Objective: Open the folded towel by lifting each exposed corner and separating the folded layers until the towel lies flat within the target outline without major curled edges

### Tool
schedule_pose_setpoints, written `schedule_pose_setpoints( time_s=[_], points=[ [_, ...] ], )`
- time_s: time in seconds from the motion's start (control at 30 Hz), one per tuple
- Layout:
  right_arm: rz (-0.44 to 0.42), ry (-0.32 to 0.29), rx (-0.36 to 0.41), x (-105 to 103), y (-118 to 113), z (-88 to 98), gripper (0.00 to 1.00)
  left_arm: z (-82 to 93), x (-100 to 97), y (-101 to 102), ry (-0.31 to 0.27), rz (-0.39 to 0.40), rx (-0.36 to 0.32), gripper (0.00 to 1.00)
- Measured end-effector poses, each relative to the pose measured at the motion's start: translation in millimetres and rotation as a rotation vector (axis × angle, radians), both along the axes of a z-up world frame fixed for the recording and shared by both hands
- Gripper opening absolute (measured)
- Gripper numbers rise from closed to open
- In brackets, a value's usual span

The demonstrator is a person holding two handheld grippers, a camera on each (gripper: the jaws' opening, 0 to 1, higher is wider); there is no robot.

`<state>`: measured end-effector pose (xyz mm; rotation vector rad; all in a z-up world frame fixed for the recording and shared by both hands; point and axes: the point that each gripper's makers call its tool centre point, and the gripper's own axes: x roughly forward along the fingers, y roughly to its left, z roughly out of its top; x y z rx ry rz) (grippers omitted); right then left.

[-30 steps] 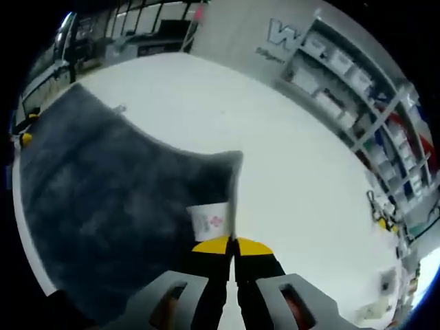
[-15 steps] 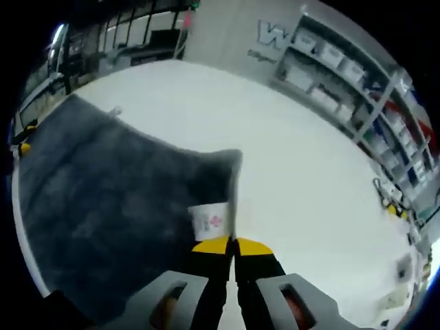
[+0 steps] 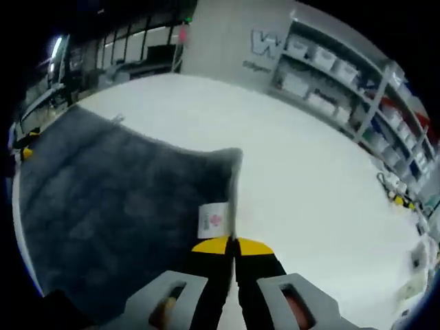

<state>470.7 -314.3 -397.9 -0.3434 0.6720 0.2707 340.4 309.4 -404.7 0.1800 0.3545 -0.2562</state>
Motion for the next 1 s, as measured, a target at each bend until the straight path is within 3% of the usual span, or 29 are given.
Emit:
schedule_pose_setpoints(
  time_s=[0.1,0.2,0.3,0.47,0.63,0.8,0.93,1.0],
  points=[
    [0.004,-0.025,0.003,2,-2,-5.0,0.0,-0.4,-0.1,0,0.0,0.0,-0.004,0.57],
    [0.025,-0.112,0.07,8,5,1.5,0.06,-0.6,0.2,0,0.0,0.0,-0.006,0.57],
    [0.024,-0.119,0.085,5,5,1.3,0.07,-0.8,0.7,-1,0.0,0.0,-0.006,0.57],
    [0.036,-0.212,0.018,8,3,14.8,0.14,-1.0,1.5,-2,-0.002,-0.003,-0.004,0.57],
    [0.084,-0.289,-0.055,9,9,29.5,0.15,-1.0,1.3,-2,-0.003,-0.003,-0.004,0.57],
    [0.143,-0.309,-0.076,12,21,35.1,0.14,-1.2,1.9,-1,-0.003,-0.002,-0.006,0.57],
    [0.144,-0.365,0.022,15,28,53.9,0.13,-1.1,1.9,-1,-0.003,-0.002,-0.005,0.57],
    [0.104,-0.419,-0.055,20,17,62.7,0.11,-1.1,1.8,-1,-0.004,-0.003,-0.005,0.57]
  ],
)
